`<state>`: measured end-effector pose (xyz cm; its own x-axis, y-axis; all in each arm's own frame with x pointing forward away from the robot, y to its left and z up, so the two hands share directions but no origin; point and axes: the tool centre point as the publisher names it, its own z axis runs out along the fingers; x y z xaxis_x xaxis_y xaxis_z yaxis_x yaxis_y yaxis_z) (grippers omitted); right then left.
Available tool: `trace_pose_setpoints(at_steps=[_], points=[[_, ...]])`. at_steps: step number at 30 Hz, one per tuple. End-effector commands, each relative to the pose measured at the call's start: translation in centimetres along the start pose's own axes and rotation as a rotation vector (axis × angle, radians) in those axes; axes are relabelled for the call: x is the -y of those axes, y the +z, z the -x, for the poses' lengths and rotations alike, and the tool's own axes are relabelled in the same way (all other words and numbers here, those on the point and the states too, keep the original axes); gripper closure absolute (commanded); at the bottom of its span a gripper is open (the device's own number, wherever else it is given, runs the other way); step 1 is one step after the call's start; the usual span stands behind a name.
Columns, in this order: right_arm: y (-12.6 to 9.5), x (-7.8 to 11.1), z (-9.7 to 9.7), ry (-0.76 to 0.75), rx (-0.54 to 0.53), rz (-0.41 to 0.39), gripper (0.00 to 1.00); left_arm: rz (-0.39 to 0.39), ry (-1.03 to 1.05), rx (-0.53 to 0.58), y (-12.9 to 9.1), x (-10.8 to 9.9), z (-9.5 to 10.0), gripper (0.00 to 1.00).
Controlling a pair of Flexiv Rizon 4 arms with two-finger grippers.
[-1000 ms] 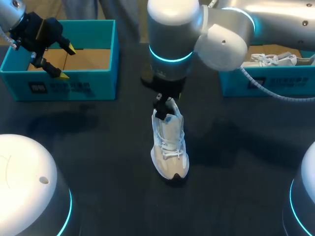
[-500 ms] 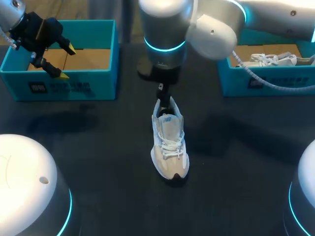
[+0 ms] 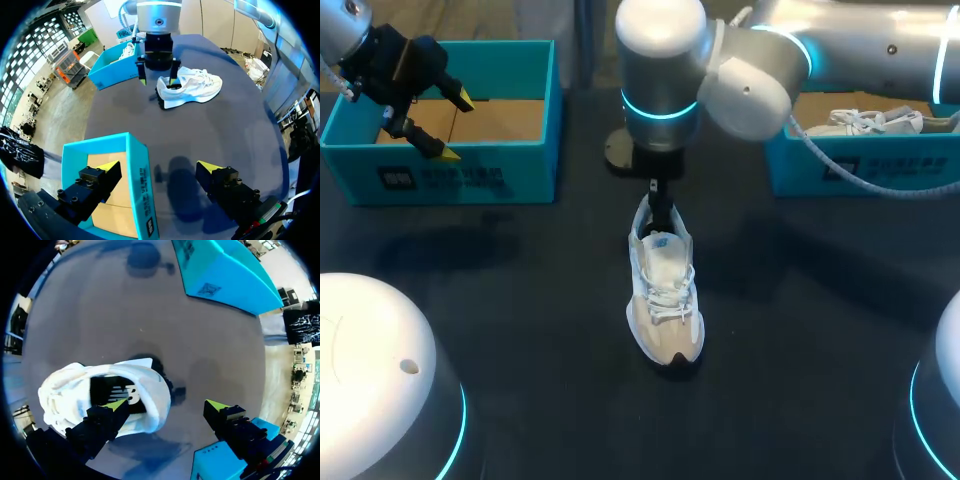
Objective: Take the shoe out of the shoebox, open the shoe tongue, remove and reinsert the insole, then place the shoe into the shoebox
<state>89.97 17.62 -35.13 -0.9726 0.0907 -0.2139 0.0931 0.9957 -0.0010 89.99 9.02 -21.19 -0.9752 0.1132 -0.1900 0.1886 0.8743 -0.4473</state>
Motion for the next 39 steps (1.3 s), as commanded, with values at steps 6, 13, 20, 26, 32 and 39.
trace_pose_setpoints(at_steps=[6,13,20,26,32,39], points=[[2.3,-0.3,0.1,-0.012,-0.006,0.012,0.03,0.003,0.0,-0.002,-0.1,0.0,0.0,0.0],[2.4,-0.4,-0.1,-0.029,-0.012,0.001,0.56,0.003,0.0,-0.002,-0.1,0.0,0.0,0.0],[2.9,-1.1,-0.4,-0.047,-0.024,-0.003,0.65,0.003,0.0,-0.002,-0.1,0.0,0.0,0.0],[3.1,-0.9,-0.8,-0.033,-0.038,-0.029,1.0,0.003,0.0,-0.002,-0.1,0.0,0.0,0.0],[-0.4,-0.3,-0.8,-0.001,-0.023,-0.024,1.0,0.003,0.0,-0.002,-0.1,0.0,0.0,0.0],[-7.3,0.5,-0.4,-0.009,-0.02,-0.011,1.0,0.003,0.0,-0.002,-0.1,0.0,0.0,0.0]])
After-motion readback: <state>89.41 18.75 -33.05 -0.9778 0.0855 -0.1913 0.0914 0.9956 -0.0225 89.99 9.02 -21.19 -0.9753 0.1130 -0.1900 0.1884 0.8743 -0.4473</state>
